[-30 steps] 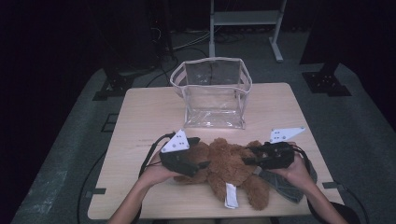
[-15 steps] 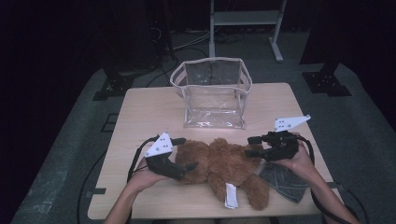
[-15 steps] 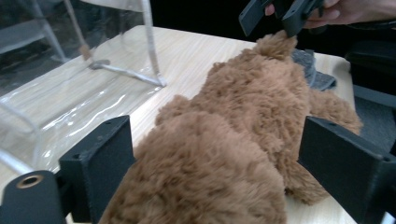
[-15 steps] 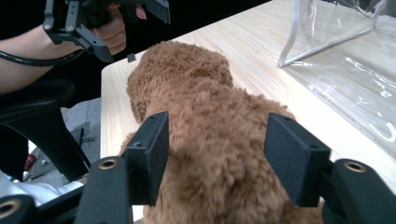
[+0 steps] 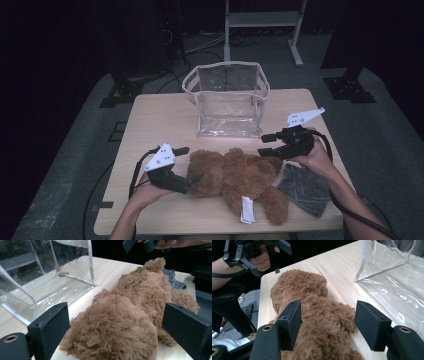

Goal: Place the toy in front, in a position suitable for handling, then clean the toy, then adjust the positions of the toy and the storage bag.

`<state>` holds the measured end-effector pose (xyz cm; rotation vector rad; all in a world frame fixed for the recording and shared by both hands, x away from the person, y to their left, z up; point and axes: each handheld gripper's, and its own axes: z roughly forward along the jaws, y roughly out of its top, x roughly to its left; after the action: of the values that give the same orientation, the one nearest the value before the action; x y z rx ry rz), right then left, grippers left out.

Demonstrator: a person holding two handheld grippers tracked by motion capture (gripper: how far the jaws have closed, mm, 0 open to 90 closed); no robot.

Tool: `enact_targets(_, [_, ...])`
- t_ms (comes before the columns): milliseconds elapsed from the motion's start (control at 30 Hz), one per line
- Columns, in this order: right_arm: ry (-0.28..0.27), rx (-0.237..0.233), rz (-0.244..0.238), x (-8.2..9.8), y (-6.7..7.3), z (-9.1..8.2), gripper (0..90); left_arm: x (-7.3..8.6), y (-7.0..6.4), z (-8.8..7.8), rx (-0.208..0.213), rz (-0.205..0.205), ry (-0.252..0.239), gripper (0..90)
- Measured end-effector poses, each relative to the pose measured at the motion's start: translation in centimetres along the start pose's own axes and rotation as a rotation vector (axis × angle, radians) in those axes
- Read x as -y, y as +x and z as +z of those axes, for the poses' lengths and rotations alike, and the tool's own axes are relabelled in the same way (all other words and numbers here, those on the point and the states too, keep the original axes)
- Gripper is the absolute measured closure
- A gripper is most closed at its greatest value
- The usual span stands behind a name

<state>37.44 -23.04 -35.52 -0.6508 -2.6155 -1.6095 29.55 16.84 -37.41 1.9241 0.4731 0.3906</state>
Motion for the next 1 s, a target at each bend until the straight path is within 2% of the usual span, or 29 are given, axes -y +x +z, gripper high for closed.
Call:
enact_targets(167, [0.014,0.001,-0.010,-1.0,-0.5,0.4,36.7,0.4,0.1,-0.3,-0.007,-0.009,-0.005,6.4])
enact_targets(300, [0.035,-0.008,-0.028,-2.7,-0.9,1.1,36.7,0.7,0.3,-0.8,-0.028,-0.012,0.002,6.4])
enact_targets(633, [0.077,-0.026,-0.069,-5.0,-1.0,3.0,36.9,1.0,0.5,-1.2,-0.038,-0.012,0.009,6.3])
enact_targets(733, [0.086,-0.032,-0.076,-5.7,-1.1,3.4,37.0,1.0,0.6,-1.3,-0.037,-0.016,-0.002,6.3])
enact_targets(1000, [0.106,-0.052,-0.100,-8.3,-1.7,4.6,38.1,1.2,1.0,-1.8,-0.046,-0.017,-0.006,6.4])
